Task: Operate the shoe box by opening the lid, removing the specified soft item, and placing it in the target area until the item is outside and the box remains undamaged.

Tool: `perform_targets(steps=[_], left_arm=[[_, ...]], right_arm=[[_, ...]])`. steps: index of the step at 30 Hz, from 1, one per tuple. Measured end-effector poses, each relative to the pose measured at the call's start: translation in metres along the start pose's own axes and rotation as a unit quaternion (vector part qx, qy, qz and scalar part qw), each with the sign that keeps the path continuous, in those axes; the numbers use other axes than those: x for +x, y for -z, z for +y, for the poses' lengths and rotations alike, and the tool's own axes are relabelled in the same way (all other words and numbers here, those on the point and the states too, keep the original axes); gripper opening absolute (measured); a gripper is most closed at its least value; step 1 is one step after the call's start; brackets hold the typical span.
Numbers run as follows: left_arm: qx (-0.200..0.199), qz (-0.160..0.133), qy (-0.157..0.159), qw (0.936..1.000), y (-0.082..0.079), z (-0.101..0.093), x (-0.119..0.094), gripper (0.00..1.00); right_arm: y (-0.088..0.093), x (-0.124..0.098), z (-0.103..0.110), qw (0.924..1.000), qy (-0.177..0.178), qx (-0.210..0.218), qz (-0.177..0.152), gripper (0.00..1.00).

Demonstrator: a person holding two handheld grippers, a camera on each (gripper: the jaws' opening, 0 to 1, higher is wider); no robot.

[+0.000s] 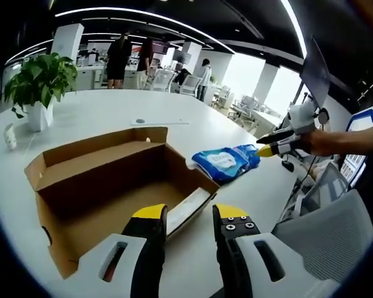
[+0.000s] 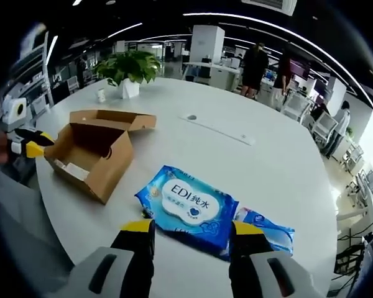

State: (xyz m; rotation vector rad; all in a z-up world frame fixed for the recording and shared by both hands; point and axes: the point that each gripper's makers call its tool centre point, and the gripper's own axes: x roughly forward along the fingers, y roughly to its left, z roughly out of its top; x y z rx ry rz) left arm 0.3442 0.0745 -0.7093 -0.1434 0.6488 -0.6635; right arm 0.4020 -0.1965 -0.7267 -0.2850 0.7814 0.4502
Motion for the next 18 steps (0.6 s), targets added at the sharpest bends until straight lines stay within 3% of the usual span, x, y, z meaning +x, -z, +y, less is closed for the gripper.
perform_targets(steps=[5, 7, 12, 18], left_arm=[[-0.001, 0.0, 0.001, 1.0, 0.0, 0.0, 0.0, 0.29], [0.0, 0.001, 0.0, 1.0, 0.0, 0.0, 0.0, 0.29], [-0.001, 0.004, -0.003, 1.0, 0.002, 0.003, 0.0, 0.29], [0.01, 0.013, -0.013, 0.9998, 0.006, 0.006, 0.0, 0.29]], right_arm=[[-0.007, 0.008, 0.019, 0.9998, -0.018, -0.005, -0.006, 0.46], [-0.006, 0.012, 0.022, 0.9994, -0.02, -0.028, -0.004, 0.46], [-0.004, 0.024, 0.034, 0.9992, -0.033, -0.018, -0.009, 0.46], [-0.013, 0.033, 0.051, 0.9983, -0.054, -0.008, -0.023, 0.46]])
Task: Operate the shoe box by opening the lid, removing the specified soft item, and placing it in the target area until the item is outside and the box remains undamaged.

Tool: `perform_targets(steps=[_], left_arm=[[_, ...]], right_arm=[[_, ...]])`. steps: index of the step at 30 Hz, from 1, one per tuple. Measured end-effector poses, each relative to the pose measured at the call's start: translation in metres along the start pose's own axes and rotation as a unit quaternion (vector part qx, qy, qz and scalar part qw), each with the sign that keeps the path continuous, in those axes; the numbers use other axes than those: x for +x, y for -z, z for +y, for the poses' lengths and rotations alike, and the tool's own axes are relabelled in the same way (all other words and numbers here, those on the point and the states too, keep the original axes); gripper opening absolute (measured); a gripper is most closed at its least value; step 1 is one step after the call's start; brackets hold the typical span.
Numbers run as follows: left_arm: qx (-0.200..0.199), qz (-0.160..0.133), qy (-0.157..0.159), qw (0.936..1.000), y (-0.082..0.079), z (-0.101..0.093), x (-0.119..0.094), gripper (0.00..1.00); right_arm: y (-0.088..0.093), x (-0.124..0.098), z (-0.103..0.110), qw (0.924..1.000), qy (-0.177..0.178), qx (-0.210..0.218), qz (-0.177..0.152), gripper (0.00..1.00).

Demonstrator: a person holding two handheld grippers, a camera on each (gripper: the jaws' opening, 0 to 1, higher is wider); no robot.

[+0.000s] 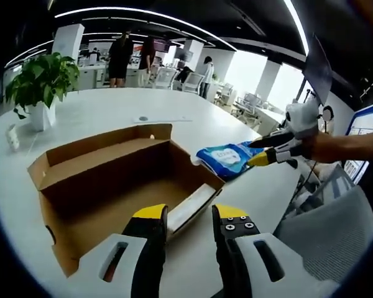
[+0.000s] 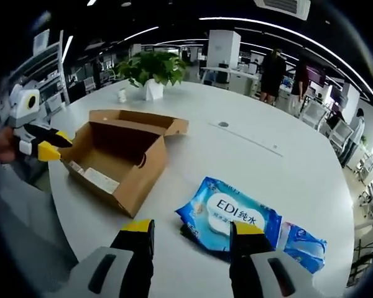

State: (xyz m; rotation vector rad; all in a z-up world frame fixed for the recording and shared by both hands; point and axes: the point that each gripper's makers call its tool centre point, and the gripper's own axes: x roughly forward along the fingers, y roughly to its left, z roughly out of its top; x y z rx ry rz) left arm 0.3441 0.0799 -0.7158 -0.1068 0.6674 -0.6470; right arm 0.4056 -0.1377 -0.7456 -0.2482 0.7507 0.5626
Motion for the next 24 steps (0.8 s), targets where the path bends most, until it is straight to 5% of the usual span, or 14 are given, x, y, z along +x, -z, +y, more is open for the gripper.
perform_targets(steps=[14, 24], left_arm=[[0.0, 0.009, -0.005, 0.9999, 0.004, 0.002, 0.001, 0.28], [-0.005, 0.01, -0.007, 0.9999, 0.004, 0.005, 0.001, 0.29]], right_arm=[[-0.048, 0.018, 0.041, 0.9977, -0.047, -0.039, -0.031, 0.46], [-0.063, 0.034, 0.064, 0.994, -0.068, -0.082, -0.025, 0.46]])
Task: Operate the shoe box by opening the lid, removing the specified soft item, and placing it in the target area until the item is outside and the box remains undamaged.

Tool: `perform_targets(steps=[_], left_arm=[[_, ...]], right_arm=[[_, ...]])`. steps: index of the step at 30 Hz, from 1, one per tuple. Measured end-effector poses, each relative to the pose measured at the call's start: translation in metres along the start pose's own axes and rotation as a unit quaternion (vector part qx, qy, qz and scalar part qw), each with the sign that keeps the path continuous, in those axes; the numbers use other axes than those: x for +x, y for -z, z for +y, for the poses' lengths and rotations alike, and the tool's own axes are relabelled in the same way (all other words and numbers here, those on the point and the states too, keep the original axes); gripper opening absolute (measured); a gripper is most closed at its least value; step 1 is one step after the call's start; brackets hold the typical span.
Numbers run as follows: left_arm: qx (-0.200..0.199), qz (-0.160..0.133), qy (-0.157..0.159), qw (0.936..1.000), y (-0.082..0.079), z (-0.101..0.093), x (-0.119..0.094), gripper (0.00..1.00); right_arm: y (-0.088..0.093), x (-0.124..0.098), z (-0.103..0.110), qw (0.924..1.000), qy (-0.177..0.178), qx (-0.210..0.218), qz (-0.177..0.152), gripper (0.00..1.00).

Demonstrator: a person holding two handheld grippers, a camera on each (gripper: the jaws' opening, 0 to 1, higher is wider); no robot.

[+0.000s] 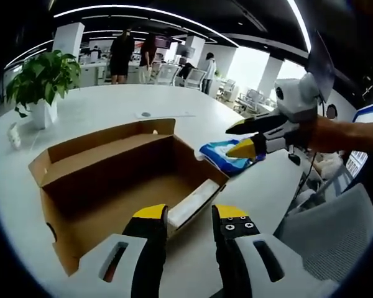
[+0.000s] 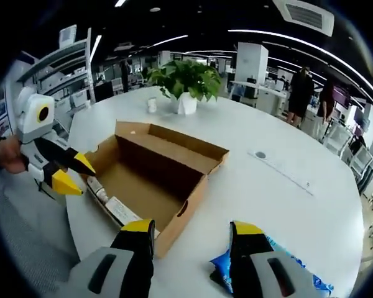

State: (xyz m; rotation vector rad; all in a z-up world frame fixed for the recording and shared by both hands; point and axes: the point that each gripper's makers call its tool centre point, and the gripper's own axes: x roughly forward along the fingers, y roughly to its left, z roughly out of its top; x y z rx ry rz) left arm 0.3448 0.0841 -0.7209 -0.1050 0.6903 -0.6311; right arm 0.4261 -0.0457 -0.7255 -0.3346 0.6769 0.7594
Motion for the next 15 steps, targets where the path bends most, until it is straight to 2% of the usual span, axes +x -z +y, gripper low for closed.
perform_targets(steps=[9, 15], left_arm=[[-0.005, 0.007, -0.005, 1.0, 0.004, 0.003, 0.001, 0.28], [-0.006, 0.011, -0.005, 0.9999, 0.006, 0.004, 0.002, 0.28]], right_arm=[[-0.011, 0.013, 0.01, 0.9998, -0.02, -0.007, -0.006, 0.46], [-0.015, 0.021, 0.019, 0.999, -0.035, -0.027, -0.002, 0.46]])
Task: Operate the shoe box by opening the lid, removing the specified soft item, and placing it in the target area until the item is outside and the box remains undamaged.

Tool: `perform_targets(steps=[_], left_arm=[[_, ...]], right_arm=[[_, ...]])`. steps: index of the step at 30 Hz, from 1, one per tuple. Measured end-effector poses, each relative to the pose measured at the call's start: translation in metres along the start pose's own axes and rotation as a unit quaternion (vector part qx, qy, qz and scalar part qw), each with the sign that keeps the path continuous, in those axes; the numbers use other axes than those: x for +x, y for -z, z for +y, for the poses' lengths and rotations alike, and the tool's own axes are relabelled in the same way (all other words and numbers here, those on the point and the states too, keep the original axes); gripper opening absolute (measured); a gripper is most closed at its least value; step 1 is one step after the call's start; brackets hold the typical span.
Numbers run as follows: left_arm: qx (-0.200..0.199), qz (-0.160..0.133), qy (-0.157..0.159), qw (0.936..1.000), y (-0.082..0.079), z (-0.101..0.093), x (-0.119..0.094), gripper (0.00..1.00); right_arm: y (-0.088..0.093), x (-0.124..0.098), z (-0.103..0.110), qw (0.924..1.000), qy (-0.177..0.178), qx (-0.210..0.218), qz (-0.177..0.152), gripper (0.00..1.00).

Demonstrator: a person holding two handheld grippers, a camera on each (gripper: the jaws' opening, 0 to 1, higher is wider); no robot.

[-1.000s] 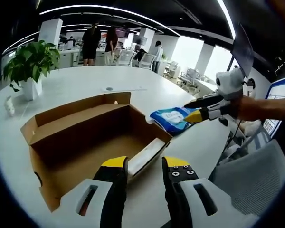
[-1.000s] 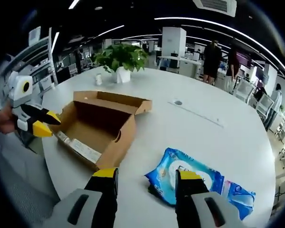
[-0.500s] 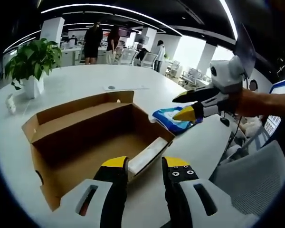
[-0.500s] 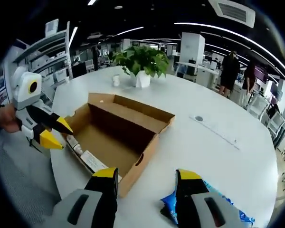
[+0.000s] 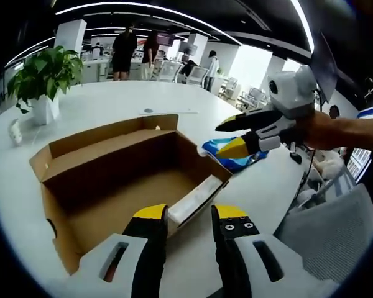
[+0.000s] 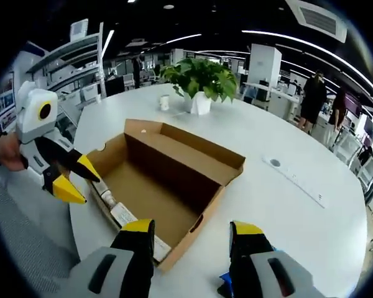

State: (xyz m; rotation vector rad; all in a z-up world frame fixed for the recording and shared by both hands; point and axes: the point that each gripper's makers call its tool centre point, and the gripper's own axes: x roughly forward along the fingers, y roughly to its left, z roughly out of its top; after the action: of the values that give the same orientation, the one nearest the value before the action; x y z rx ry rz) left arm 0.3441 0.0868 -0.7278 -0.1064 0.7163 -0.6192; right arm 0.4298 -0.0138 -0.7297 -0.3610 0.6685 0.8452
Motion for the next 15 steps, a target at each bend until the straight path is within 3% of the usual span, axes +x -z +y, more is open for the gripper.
perform_targets(steps=[7, 15], left_arm=[[-0.003, 0.003, -0.001, 1.0, 0.001, 0.001, 0.0, 0.28], [-0.006, 0.003, -0.002, 1.0, 0.001, 0.003, 0.0, 0.28]], right_arm=[[-0.007, 0.01, 0.009, 0.9994, -0.021, -0.025, 0.002, 0.46], [-0.003, 0.021, 0.018, 0.998, -0.046, -0.04, 0.018, 0.46]])
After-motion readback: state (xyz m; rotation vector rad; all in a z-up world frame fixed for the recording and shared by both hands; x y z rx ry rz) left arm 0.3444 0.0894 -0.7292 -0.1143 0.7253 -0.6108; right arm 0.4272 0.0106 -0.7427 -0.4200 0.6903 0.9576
